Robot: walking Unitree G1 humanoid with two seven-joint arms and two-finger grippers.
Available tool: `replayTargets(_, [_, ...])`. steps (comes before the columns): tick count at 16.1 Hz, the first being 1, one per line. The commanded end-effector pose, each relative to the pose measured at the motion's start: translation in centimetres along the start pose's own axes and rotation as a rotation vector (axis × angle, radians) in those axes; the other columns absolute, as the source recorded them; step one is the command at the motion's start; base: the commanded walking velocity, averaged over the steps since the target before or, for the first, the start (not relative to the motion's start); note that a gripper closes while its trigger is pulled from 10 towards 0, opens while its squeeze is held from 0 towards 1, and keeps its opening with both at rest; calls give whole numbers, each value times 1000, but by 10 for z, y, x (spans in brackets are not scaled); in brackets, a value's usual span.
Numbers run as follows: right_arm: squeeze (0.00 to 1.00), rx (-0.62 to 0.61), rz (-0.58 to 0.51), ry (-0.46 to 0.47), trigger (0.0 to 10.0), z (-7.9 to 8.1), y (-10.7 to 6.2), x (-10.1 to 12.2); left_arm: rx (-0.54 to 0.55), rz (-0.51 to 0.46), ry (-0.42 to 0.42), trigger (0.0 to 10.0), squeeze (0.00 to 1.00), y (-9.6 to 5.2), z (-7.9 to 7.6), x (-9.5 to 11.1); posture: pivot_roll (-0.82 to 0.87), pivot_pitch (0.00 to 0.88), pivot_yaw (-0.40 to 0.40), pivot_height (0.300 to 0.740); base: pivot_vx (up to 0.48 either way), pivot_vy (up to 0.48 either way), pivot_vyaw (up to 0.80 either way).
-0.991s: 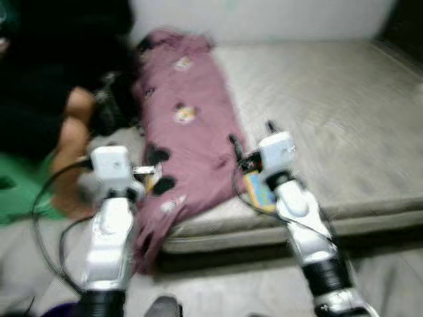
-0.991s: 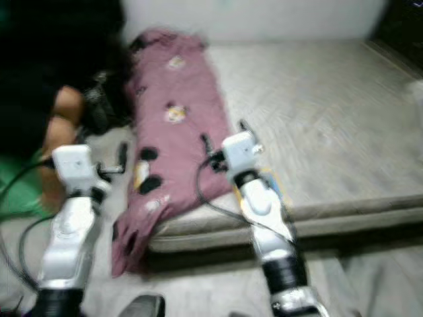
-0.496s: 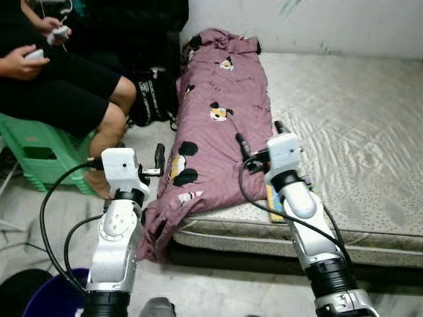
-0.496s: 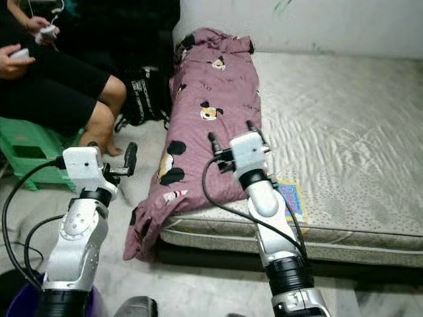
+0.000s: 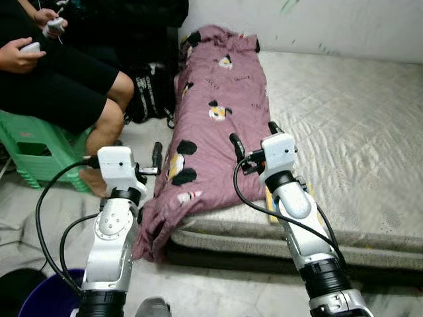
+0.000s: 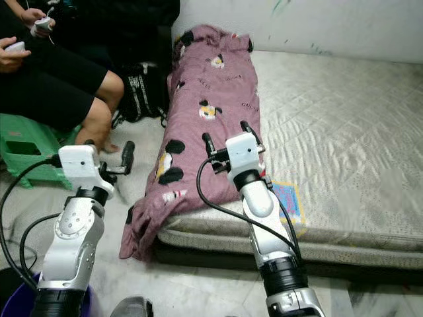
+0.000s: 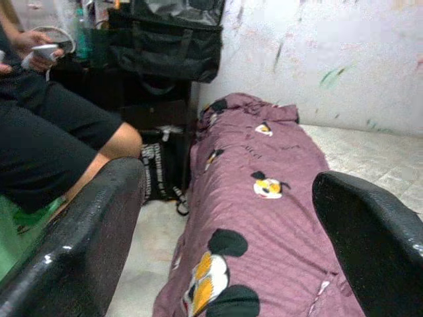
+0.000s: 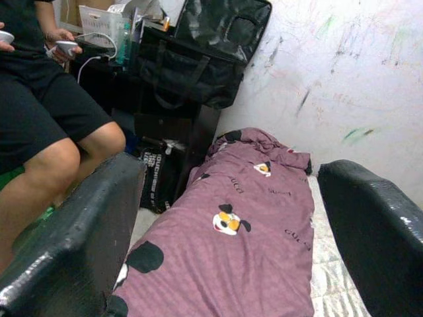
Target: Clean up the room
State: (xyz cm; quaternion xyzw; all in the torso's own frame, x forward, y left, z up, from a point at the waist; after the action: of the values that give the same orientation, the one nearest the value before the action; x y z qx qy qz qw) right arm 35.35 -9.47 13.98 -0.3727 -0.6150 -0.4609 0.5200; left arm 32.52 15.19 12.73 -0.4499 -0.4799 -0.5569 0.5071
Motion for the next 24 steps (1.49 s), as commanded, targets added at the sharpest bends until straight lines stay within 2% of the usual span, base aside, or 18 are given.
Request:
replayTargets(1, [0,4,-14,-2,10000,-1,4,5,-7,-26,0,10000,0,1,0,7,34,0,-58,740,337,0,0])
replayTargets(9, [0,-7,-13,0,10000,-3,5,5,-12,-25,1,10000,0,2,0,7,35,0,-57,740,359,0,0])
replayTargets(12, [0,-11,-9,1,10000,-4,5,4,50,23,7,10000,0,2,8,-2,35,0,-57,740,0,0,0])
replayTargets(16, [0,-5,-9,-18,10000,-3,5,3,39,19,24,10000,0,3,6,0,36,0,-58,740,0,0,0])
replayTargets(21, [0,-5,-6,-22,10000,-3,5,3,29,15,22,10000,0,4,3,1,32,0,-61,740,0,0,673])
replayTargets(24, [0,-3,-3,-21,10000,-3,5,3,25,11,18,10000,0,4,2,2,32,0,-61,740,0,-89,0])
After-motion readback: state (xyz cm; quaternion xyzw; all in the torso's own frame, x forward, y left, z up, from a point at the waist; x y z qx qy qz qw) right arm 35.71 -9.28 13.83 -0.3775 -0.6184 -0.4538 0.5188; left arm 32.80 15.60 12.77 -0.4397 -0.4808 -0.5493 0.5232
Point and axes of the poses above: a point about 5 cm out from each wrist's last joint towards the gripper, its own y axis pointing out of the wrist towards the gripper, its own x axis along the axis of the wrist's last joint, z = x × y, the point moved 5 cm from there along y, pointing out of the wrist towards the gripper, and after that the axes turned 10 degrees about y, right-handed, at the moved point
